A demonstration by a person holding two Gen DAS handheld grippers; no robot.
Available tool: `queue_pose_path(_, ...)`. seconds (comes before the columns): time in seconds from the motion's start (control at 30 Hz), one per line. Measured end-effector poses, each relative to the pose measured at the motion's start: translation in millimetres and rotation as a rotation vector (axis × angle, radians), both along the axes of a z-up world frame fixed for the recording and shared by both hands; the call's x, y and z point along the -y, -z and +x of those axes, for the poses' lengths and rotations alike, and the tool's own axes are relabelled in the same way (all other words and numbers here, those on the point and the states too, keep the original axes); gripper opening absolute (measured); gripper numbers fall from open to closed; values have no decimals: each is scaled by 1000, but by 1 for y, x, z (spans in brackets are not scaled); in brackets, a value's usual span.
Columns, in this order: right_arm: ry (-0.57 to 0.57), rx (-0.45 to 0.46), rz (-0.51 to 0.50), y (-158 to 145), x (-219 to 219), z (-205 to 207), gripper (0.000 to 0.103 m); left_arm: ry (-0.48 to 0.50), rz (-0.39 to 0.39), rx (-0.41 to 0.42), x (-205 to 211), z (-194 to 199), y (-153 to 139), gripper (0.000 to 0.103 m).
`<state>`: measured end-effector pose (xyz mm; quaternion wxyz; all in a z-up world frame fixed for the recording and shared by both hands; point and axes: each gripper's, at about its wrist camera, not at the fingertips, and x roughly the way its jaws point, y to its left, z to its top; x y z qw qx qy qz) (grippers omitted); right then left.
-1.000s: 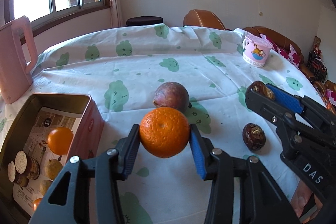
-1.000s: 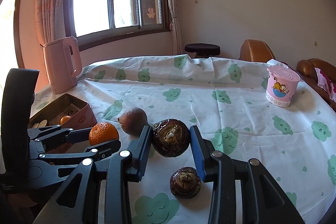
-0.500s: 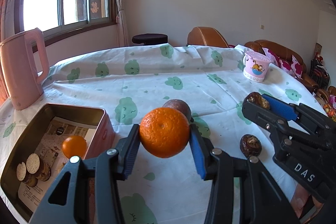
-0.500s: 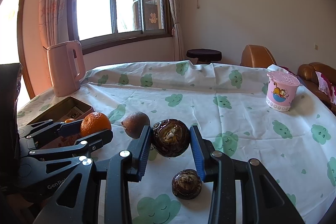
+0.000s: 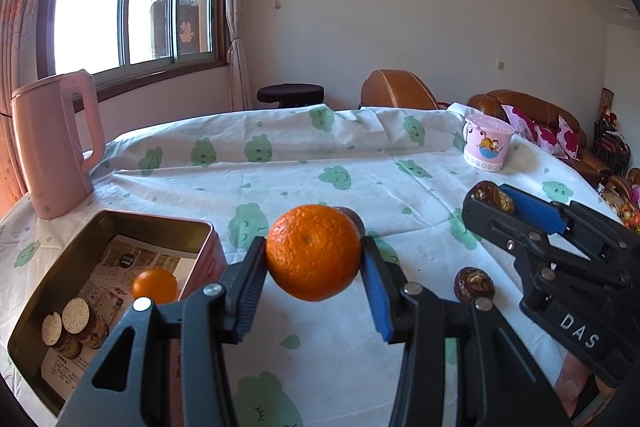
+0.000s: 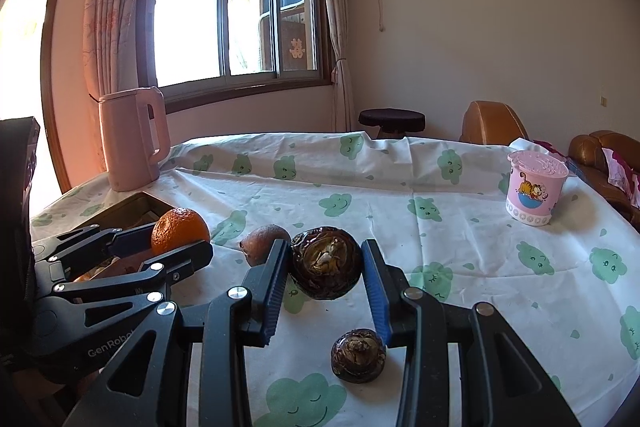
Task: Organize fruits
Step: 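Lift the orange with left while right lifts the dark brown fruit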
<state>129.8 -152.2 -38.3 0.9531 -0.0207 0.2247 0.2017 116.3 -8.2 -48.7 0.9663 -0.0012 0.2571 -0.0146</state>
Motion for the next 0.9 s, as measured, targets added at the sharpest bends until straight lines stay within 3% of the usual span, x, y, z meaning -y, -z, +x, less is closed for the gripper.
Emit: queue_pose_path(0.9,8,84,10,-5,2,-14,39,-30,22,121,1,-20,-10,48)
